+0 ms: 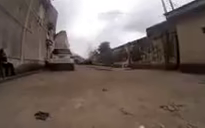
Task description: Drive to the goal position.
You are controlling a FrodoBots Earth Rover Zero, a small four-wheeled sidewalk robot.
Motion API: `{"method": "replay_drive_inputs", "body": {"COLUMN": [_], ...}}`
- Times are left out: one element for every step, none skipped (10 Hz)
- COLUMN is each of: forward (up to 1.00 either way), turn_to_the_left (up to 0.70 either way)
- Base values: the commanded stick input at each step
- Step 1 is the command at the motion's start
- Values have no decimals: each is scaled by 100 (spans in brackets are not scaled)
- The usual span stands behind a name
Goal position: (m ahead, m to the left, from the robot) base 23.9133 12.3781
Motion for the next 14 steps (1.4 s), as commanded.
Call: {"method": "replay_drive_inputs", "body": {"forward": [30, 30, 30, 30, 30, 30, 30, 30, 30, 30, 30, 30, 30, 30], "turn_to_the_left": [0, 0, 0, 0, 0, 0, 0, 0, 0, 0, 0, 0, 0, 0]}}
